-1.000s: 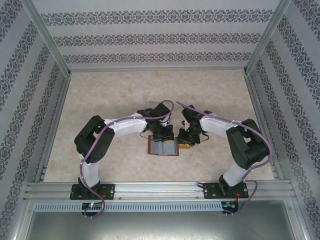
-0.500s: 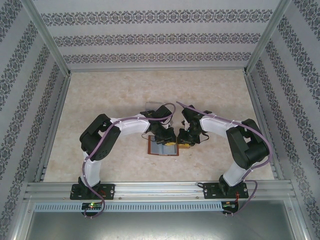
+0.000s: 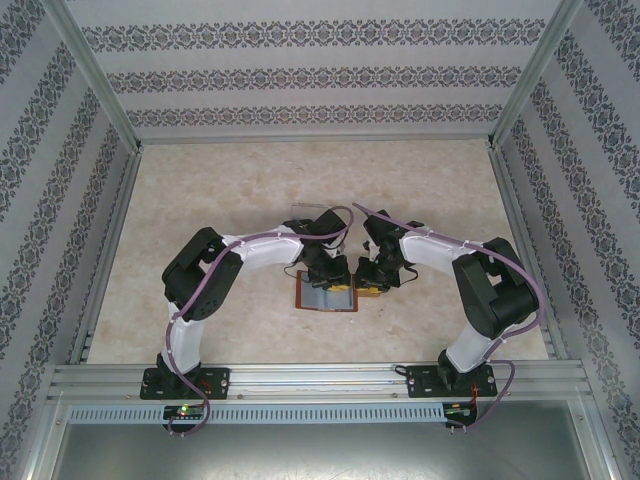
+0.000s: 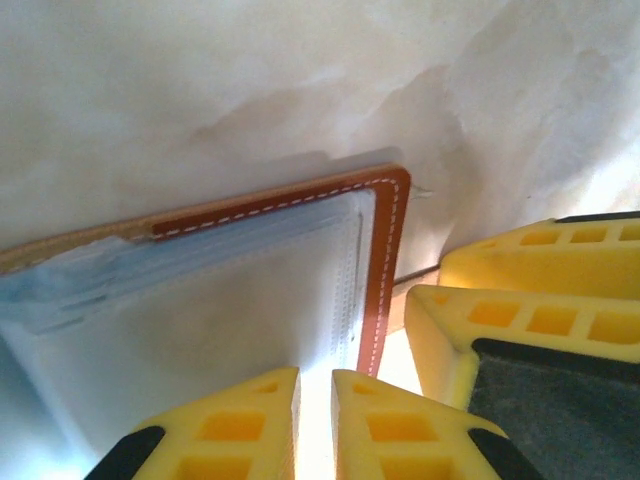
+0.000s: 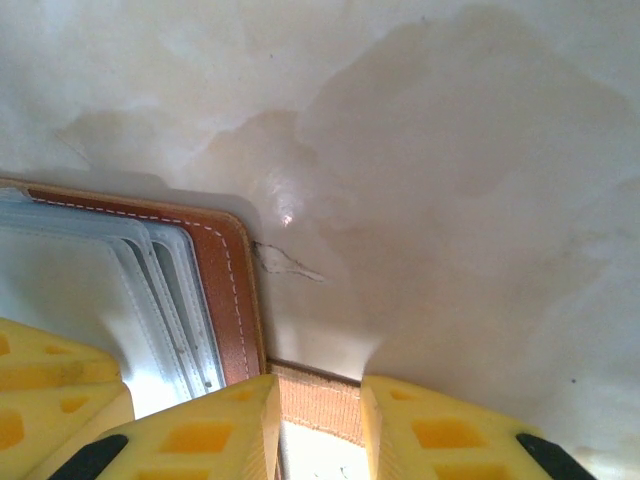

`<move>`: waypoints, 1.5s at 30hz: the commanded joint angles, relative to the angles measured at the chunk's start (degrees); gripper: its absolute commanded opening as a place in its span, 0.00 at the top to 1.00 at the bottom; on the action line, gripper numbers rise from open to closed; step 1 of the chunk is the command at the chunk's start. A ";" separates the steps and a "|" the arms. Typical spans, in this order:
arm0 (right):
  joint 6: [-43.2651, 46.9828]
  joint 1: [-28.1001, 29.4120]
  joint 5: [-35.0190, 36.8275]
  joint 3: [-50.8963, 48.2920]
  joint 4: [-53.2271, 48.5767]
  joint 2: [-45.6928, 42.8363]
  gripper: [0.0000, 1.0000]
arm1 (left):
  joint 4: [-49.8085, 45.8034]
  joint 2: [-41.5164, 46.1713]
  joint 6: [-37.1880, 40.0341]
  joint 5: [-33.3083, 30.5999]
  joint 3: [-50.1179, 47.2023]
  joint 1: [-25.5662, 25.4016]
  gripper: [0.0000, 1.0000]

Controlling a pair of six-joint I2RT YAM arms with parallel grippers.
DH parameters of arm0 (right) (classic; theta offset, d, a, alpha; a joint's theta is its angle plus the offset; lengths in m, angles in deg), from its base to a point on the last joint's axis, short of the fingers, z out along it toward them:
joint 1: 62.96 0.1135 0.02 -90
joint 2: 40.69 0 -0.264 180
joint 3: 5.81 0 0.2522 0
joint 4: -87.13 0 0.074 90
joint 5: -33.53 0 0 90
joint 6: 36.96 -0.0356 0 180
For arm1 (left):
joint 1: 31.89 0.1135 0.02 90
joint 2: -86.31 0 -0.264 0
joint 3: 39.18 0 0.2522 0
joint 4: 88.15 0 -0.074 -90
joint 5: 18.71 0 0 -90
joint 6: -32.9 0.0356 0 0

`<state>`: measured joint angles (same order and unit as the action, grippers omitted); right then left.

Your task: Take the credit cards out of the card holder

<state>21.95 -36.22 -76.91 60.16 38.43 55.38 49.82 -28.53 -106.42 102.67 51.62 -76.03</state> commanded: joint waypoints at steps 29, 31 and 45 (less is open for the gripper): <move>1.48 -0.99 1.54 -1.15 -1.18 0.17 0.70 | -20.01 2.70 4.29 -17.28 5.61 -1.30 0.60; 1.48 -0.99 1.46 -1.18 -1.18 0.10 0.70 | -20.57 2.93 4.40 -17.86 5.75 -1.30 0.59; 1.43 -1.04 1.57 -0.97 -1.62 -0.16 0.70 | -22.03 5.36 4.64 -18.76 5.16 -1.29 0.67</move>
<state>22.67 -36.59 -77.11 60.16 38.34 55.36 30.48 -25.65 -102.36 84.86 56.38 -76.57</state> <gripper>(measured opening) 0.301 0.345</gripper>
